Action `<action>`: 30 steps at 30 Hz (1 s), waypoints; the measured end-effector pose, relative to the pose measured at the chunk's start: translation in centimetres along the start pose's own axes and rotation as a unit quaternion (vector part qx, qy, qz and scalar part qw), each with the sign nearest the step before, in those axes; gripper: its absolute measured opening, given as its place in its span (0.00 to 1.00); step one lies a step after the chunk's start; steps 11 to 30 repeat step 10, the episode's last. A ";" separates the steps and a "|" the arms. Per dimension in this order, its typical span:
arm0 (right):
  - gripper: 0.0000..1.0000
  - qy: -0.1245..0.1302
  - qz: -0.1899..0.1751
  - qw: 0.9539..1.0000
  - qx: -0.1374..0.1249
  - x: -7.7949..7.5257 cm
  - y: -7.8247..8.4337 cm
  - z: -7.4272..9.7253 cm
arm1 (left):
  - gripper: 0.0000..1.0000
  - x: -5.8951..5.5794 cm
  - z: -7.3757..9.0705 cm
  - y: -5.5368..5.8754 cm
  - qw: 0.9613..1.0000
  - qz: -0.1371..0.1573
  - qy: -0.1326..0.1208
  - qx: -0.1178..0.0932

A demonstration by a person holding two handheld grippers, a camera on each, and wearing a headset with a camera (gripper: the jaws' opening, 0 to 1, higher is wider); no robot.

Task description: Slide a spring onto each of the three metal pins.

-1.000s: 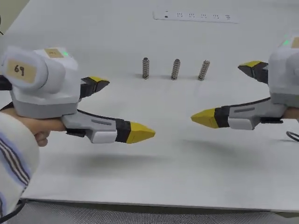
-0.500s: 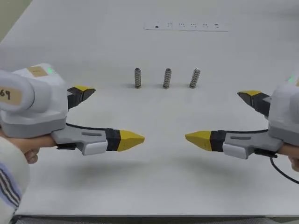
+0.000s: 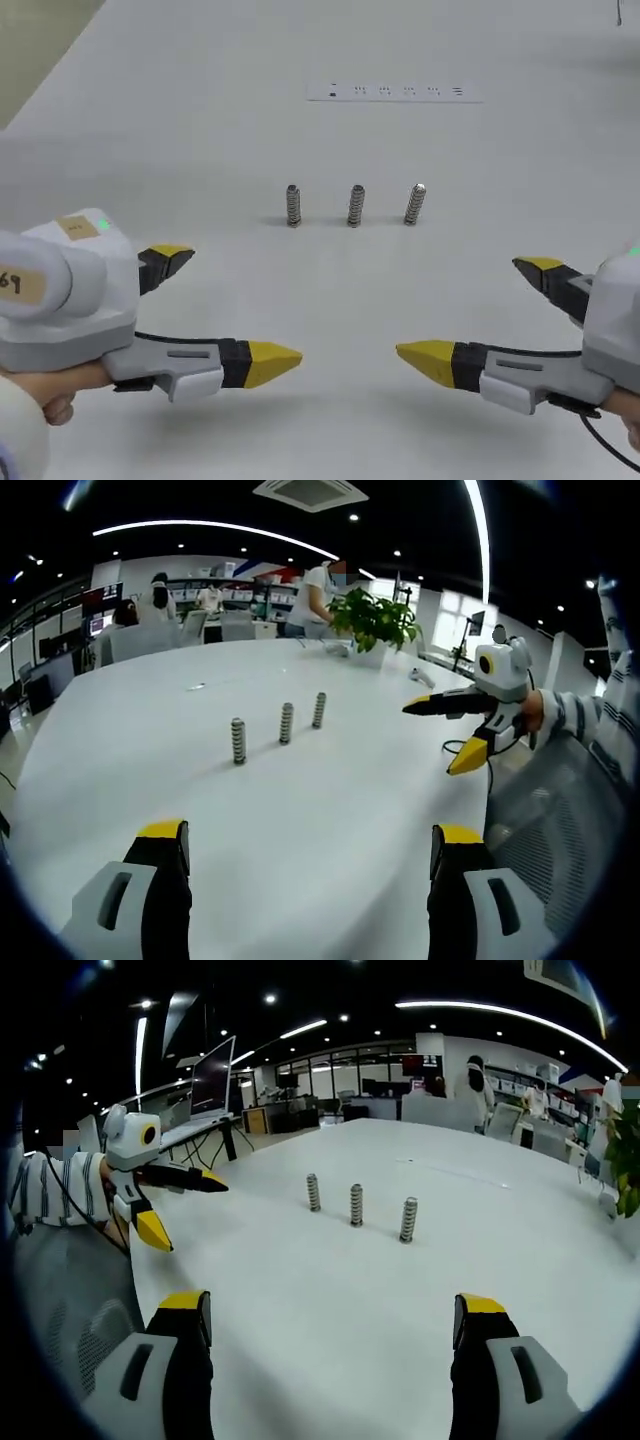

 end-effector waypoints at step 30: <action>1.00 -0.001 0.001 1.000 0.022 -0.1 0.3 0.0 | 0.98 -0.2 -0.1 0.1 1.000 0.001 0.009 0.006</action>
Point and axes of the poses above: the centre of the closed fingertips' face, and the gripper's own axes: z roughly backward along the fingers, x roughly to its left, y roughly out of its underside, the point moved 8 cm from there along z, roughly backward along the fingers, and after that the axes turned 12 degrees about -y, right-handed, at the moved point
